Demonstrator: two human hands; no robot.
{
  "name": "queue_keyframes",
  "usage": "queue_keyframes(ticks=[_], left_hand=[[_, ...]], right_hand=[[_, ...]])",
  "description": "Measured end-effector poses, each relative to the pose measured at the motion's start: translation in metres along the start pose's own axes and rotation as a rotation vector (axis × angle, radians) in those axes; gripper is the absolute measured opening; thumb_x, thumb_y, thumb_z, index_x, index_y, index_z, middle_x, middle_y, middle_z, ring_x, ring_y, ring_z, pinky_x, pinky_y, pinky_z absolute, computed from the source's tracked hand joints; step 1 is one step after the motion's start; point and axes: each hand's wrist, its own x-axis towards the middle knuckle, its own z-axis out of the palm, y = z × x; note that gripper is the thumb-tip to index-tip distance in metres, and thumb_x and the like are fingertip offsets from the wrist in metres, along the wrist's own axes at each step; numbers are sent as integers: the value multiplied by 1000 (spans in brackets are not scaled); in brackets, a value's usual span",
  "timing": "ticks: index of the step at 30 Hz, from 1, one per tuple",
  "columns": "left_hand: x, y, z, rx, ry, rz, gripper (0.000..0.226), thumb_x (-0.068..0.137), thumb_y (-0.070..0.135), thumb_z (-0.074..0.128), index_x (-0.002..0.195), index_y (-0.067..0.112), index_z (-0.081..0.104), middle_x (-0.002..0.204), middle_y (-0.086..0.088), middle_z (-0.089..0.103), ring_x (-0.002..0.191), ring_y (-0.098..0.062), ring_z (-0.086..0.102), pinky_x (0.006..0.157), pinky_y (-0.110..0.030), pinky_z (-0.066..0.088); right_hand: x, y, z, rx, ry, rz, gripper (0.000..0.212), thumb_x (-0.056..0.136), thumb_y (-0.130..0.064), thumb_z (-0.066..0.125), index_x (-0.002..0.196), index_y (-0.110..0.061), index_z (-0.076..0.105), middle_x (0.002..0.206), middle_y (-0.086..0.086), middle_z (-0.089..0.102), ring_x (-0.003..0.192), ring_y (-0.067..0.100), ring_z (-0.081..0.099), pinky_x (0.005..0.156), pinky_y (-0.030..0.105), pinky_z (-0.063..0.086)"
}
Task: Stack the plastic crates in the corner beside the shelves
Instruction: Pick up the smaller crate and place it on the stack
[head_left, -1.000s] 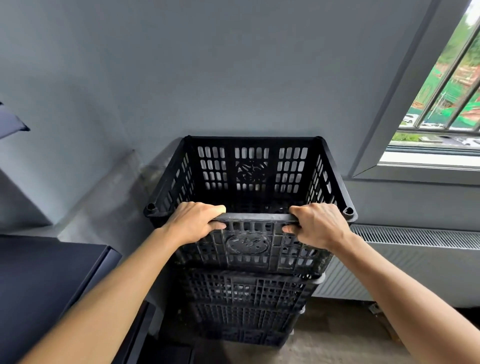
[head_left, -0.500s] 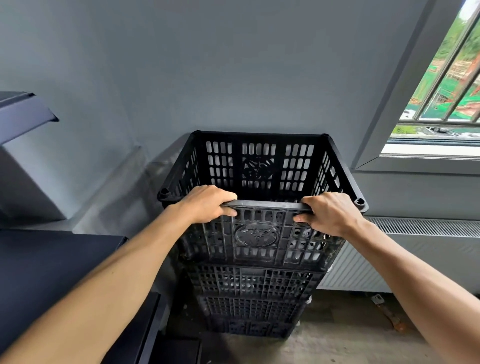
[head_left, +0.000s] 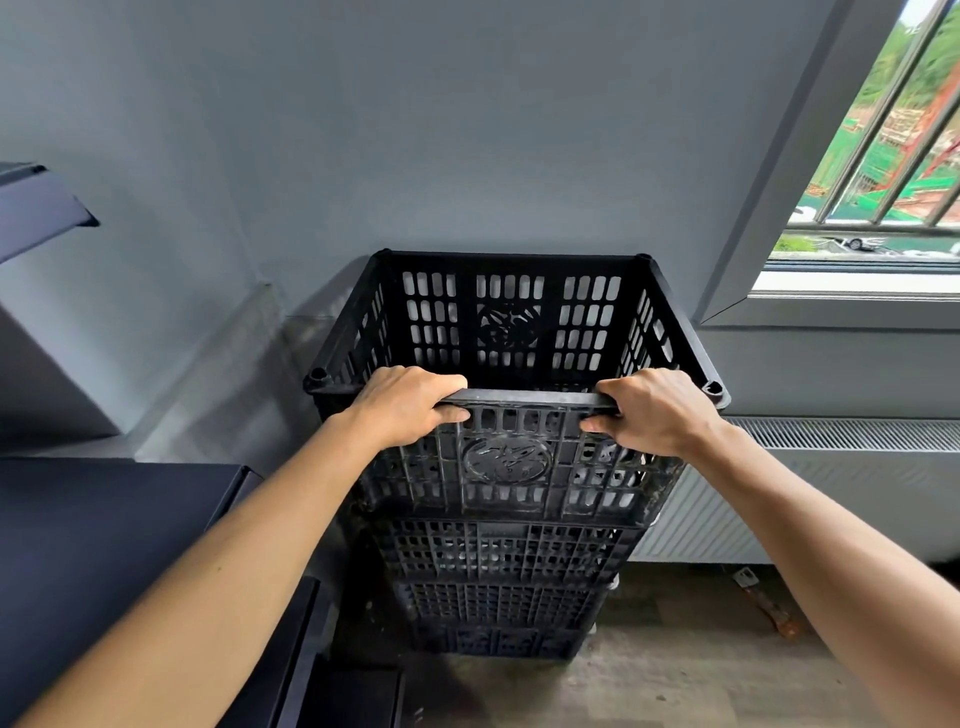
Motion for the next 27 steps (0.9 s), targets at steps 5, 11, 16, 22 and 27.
queue_keyframes(ticks=[5,11,16,22,27], left_hand=[[0,0,4,17,75,9,27,93,57,48,89,30,49,69,7,59,68,-18,58,64,-35,39],[4,-1,7,19,116,-1,30,92,58,50,88,28,50,65,8,55,64,-18,53,64,-34,38],[1,0,10,9,126,-4,31,91,59,50,90,28,53,64,8,56,64,-18,55,63,-33,37],[0,0,7,-2,114,26,31,91,60,49,96,31,57,65,10,57,65,-16,56,64,-33,35],[1,-2,5,-17,106,41,32,91,59,51,102,30,58,68,7,62,68,-18,60,67,-34,42]], right_hand=[[3,4,-1,3,13,-17,40,87,-62,56,88,-22,60,63,-8,52,56,18,52,55,26,41],[6,6,-1,-6,11,0,39,86,-61,58,88,-23,60,66,-7,57,59,18,59,54,25,41],[2,4,-2,-2,-7,4,36,87,-59,58,87,-23,59,64,-9,54,57,16,58,53,25,42],[0,2,-4,3,-17,8,35,87,-59,58,87,-24,59,58,-15,43,55,16,53,50,24,34],[0,1,-2,-21,2,0,39,87,-62,56,93,-24,62,57,-14,42,53,14,52,51,24,37]])
